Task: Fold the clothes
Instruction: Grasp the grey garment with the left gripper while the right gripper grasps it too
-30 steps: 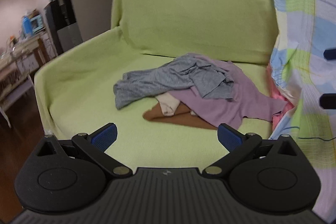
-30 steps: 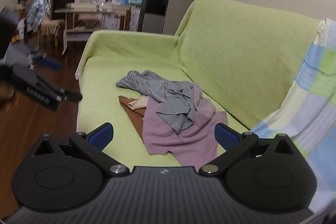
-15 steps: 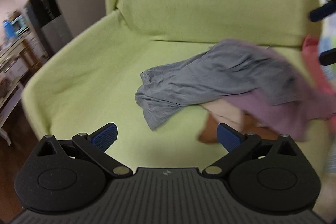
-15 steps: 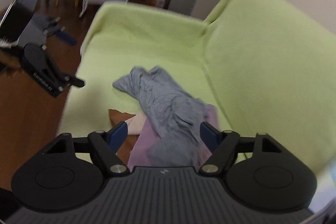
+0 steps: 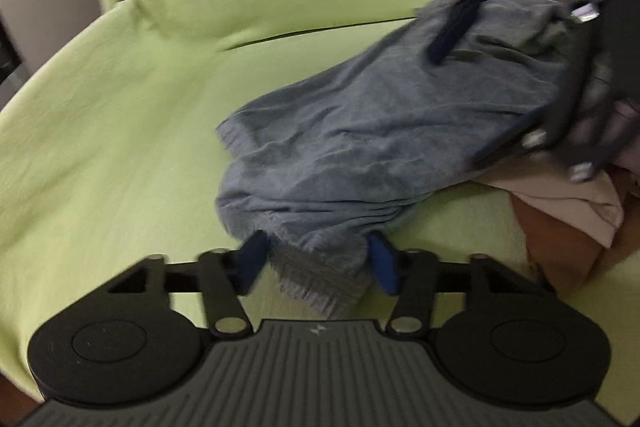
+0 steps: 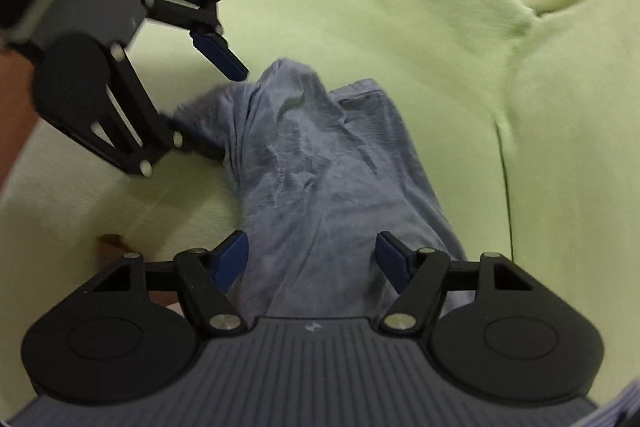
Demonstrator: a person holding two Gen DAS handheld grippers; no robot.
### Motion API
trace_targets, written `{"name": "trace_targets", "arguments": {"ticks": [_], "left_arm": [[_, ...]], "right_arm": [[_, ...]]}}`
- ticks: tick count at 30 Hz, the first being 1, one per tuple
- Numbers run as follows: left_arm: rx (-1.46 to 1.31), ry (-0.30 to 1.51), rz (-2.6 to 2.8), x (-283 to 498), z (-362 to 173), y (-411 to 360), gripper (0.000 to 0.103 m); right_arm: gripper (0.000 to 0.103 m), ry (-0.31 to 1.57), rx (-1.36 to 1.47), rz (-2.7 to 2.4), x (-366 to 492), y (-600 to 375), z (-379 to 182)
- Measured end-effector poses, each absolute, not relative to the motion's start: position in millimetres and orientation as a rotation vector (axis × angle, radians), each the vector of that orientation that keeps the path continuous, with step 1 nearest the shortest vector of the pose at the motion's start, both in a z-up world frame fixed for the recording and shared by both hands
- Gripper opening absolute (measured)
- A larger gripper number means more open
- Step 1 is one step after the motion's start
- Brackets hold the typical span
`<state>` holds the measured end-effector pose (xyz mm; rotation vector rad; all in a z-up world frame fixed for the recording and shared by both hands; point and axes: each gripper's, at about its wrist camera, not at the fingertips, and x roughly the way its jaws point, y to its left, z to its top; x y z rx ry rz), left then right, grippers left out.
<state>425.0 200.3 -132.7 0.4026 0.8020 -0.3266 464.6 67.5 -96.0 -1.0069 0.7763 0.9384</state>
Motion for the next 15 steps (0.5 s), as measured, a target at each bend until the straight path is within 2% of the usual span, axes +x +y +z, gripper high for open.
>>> {"name": "trace_targets", "arguments": {"ticks": [1,2,3,6,11,15], "left_arm": [[0.400,0.794,-0.334,425.1,-129.5,201.6,0.019],[0.389,0.792,-0.336,425.5,-123.9,204.1,0.017],[0.377,0.791,-0.338,425.9,-118.4,206.6,0.016],[0.382,0.748,-0.341,422.0,-92.2,206.7,0.015],[0.383,0.597,-0.378,396.8,-17.4,185.0,0.013],[0.367,0.487,-0.466,363.1,55.4,132.0,0.012]], "right_arm": [[0.040,0.790,-1.011,0.946,471.0,71.5,-100.3],[0.009,0.801,-1.014,0.951,473.0,72.4,-101.8],[0.003,0.806,-1.010,0.951,474.0,72.6,-101.2],[0.003,0.787,-0.955,0.936,473.4,69.7,-87.3],[0.003,0.667,-0.832,0.891,451.0,39.8,-8.5],[0.003,0.645,-0.663,0.785,415.0,-32.7,73.7]]}}
